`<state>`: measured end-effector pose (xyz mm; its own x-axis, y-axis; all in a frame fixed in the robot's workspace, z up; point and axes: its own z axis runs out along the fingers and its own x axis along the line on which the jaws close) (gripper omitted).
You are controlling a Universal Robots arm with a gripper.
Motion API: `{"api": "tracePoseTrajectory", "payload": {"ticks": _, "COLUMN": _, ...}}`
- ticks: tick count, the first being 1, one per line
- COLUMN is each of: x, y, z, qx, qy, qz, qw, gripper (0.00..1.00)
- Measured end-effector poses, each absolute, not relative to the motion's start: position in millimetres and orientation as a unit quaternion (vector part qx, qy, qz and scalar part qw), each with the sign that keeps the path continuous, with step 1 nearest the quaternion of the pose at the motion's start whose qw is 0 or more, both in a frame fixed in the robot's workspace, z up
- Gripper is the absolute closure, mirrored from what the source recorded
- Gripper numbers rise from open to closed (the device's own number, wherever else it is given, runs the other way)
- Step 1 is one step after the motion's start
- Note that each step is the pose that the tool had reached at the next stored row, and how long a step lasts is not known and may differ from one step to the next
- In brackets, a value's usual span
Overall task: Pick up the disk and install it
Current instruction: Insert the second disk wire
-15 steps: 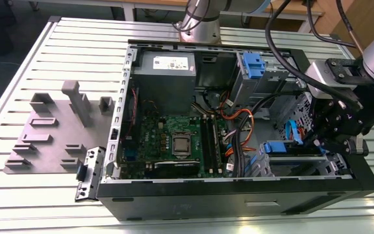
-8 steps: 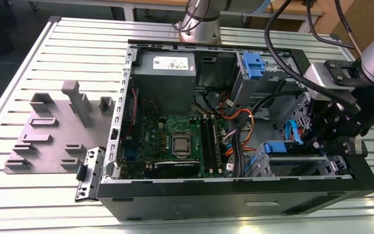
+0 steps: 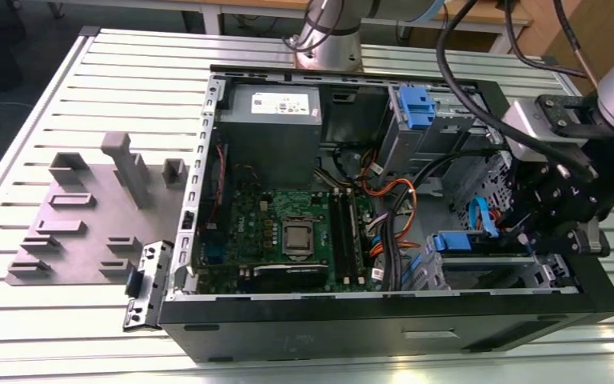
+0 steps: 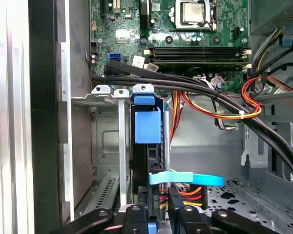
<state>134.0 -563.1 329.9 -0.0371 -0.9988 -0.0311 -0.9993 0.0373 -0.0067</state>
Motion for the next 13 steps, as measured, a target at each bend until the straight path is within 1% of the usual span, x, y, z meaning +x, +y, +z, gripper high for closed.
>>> {"api": "tracePoseTrajectory", "payload": {"ticks": 9, "x": 134.0, "y": -563.1, "z": 360.8, "qx": -0.694, "qy": 0.720, "qz": 0.008, "qw": 0.014, "gripper": 0.69}}
{"api": "tracePoseTrajectory", "payload": {"ticks": 13, "x": 134.0, "y": -563.1, "z": 362.9, "qx": -0.694, "qy": 0.720, "qz": 0.008, "qw": 0.014, "gripper": 0.69}}
